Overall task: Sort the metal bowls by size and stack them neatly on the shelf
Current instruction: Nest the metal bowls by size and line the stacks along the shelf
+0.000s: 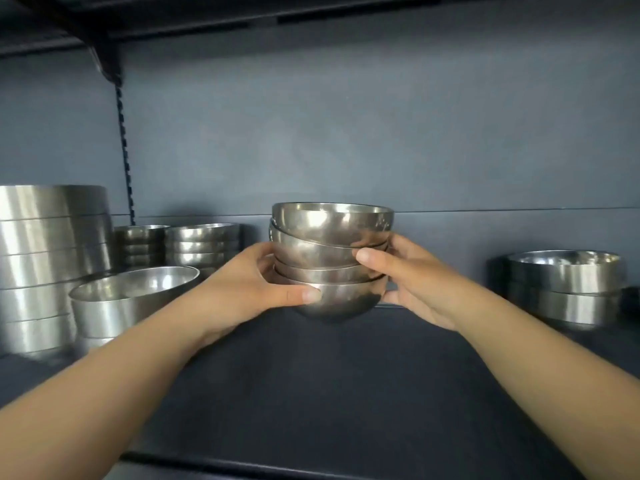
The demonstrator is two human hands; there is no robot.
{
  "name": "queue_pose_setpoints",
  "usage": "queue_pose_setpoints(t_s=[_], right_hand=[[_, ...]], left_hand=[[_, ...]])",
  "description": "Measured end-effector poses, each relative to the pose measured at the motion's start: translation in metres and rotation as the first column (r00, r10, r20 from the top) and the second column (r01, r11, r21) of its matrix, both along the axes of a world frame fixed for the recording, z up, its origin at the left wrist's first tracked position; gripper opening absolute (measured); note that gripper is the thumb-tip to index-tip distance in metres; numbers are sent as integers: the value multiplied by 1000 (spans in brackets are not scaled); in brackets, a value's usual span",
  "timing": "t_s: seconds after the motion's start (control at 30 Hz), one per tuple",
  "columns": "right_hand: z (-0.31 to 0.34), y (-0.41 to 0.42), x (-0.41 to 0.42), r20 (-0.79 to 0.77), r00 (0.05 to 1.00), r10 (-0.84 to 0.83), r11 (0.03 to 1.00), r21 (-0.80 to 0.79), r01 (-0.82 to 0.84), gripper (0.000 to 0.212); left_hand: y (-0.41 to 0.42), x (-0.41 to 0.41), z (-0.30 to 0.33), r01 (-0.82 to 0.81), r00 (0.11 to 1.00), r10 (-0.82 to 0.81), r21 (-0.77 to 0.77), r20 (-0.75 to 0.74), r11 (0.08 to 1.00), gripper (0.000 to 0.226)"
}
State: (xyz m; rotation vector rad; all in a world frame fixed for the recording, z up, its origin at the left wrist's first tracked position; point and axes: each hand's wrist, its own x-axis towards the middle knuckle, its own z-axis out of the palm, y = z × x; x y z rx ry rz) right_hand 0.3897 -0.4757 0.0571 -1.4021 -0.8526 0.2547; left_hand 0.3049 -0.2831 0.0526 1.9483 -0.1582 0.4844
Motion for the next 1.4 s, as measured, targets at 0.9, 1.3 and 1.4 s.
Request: queue_pose_setpoints(t_s=[0.9, 1.3, 1.4], right_hand=[[-45, 99, 129, -59, 997, -44, 921, -390, 18, 31], [-31, 117, 135, 69, 998, 2, 900, -434, 28, 7], [-27, 118, 138, 79, 997, -2, 895, -445, 37, 3]], left_hand=[[56, 114, -71, -460, 884, 458, -4, -94, 888, 78], [64, 116, -76, -465, 885, 459, -164, -73, 870, 73], [71, 119, -77, -447, 895, 438, -164, -87, 879, 71]])
